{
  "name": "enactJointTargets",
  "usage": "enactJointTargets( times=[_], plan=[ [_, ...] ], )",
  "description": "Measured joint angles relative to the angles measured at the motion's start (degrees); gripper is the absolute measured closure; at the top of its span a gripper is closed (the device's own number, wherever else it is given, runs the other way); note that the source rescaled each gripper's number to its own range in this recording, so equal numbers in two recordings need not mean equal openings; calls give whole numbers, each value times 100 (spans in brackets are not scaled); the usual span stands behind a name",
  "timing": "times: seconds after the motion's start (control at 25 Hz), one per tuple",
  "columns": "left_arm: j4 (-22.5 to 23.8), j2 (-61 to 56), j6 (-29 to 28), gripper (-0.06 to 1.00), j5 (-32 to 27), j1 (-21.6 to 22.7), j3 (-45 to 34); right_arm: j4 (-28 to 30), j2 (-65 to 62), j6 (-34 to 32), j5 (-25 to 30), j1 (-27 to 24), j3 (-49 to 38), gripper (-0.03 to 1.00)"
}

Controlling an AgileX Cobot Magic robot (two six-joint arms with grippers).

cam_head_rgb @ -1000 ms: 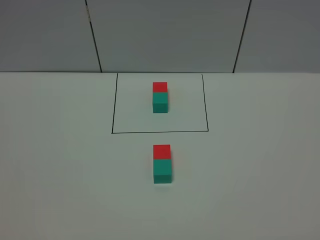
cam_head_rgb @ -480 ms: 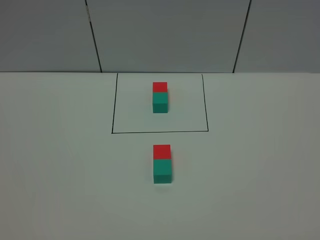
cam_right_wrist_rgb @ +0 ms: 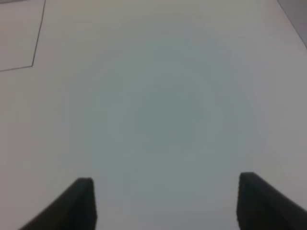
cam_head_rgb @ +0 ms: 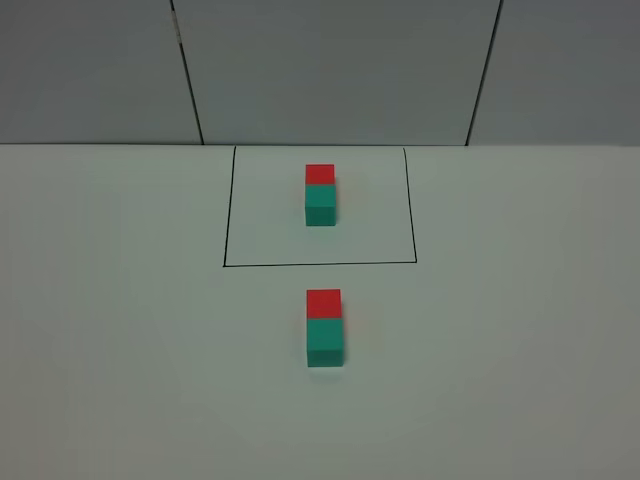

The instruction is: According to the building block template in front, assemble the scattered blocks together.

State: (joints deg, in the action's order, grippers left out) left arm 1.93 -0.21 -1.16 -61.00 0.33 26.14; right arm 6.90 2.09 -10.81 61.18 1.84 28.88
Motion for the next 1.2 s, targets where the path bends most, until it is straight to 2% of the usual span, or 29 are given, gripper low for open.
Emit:
enactJointTargets(
  times=[1.2],
  plan=[
    [0, 0, 0, 7, 0, 0, 0, 0, 0, 0, 0, 0, 0, 39]
  ],
)
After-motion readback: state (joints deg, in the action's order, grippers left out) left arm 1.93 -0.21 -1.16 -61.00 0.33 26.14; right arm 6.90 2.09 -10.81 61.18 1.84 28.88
